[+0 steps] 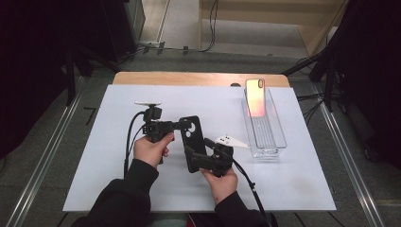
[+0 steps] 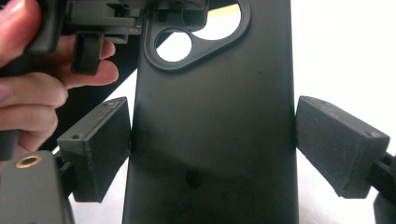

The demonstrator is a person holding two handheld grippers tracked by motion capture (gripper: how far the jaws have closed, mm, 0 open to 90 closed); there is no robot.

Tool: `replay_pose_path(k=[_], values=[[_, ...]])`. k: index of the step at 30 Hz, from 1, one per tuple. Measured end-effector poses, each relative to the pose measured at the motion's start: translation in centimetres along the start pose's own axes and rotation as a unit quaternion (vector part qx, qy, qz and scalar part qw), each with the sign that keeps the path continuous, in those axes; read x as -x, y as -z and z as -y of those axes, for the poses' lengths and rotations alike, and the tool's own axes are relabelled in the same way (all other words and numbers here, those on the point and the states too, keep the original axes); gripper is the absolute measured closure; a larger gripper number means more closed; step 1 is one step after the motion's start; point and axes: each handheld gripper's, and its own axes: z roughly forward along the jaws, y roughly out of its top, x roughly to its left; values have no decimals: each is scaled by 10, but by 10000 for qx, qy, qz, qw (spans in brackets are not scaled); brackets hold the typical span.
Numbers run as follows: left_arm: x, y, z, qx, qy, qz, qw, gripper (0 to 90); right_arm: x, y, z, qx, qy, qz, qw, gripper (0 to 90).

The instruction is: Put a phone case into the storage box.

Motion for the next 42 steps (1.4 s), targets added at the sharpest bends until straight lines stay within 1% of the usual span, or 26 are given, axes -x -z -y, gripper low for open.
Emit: replay_pose_path(k=[2, 5, 7, 8, 9, 10, 12, 15, 17, 18, 19, 20, 21, 22, 24, 25, 26, 28, 29, 30, 31, 34, 37, 40, 42], values=[[1, 1, 0, 17, 13, 58, 10000, 781, -1, 1, -2, -20, -7, -33, 10000, 110], [1, 3, -1, 43, 34, 103, 9999, 782, -2, 1, -5, -69, 85, -43, 9999, 107], [2, 4, -1, 70, 15, 115, 9999, 784, -2, -1, -8, -205, 187, -74, 9996, 100], [2, 5, -1, 67, -22, 107, 9999, 786, -2, -1, -10, -286, 216, -193, 9992, 85], [3, 5, -1, 77, -47, 98, 9999, 787, -1, -2, -11, -402, 297, -335, 9982, 44], [3, 6, -2, 110, -68, 118, 9998, 787, -1, -4, -13, -519, 348, -417, 9972, 0], [3, 8, -2, 129, -76, 129, 9998, 786, -2, -5, -17, -749, 452, -421, 9953, 0], [5, 10, -3, 208, -179, 56, 9996, 786, -1, -4, -22, -872, 587, -400, 9937, 0], [6, 12, -3, 255, -288, -7, 9993, 786, 1, -3, -24, -957, 589, -358, 9930, 0], [7, 13, -4, 276, -380, -42, 9989, 786, 2, -2, -25, -989, 592, -349, 9927, 0], [9, 14, -4, 329, -491, -108, 9982, 786, 4, -2, -26, -1047, 619, -340, 9920, 0], [10, 15, -4, 331, -601, -143, 9975, 785, 6, -2, -28, -1109, 650, -335, 9911, 0], [12, 16, -4, 359, -691, -199, 9968, 785, 8, -2, -28, -1128, 667, -365, 9907, 0], [13, 17, -3, 391, -778, -212, 9960, 785, 9, -2, -29, -1173, 669, -393, 9901, 0], [14, 19, -3, 464, -875, -247, 9948, 784, 12, -1, -30, -1268, 758, -353, 9884, 0], [14, 19, -3, 494, -917, -270, 9942, 783, 12, 0, -31, -1335, 825, -330, 9871, 0], [14, 20, -2, 519, -961, -324, 9935, 784, 13, 0, -31, -1371, 865, -333, 9862, 0], [15, 21, -1, 601, -1081, -346, 9917, 783, 13, 2, -32, -1460, 971, -310, 9840, 0], [15, 22, 0, 648, -1186, -372, 9901, 783, 13, 3, -32, -1494, 994, -314, 9833, 0], [15, 23, 0, 676, -1215, -367, 9896, 783, 14, 4, -33, -1533, 1040, -344, 9821, 0], [15, 23, 1, 704, -1295, -346, 9885, 783, 14, 5, -33, -1565, 1076, -362, 9811, 0], [16, 24, 5, 715, -1575, -300, 9845, 782, 14, 10, -34, -1567, 1180, -441, 9796, 0], [15, 25, 8, 733, -1690, -272, 9825, 782, 14, 13, -37, -1547, 1316, -493, 9779, 0], [15, 26, 12, 758, -1772, -243, 9810, 782, 15, 15, -38, -1594, 1393, -550, 9758, 0], [15, 27, 14, 765, -1868, -239, 9791, 782, 16, 15, -39, -1580, 1428, -620, 9751, 0]])
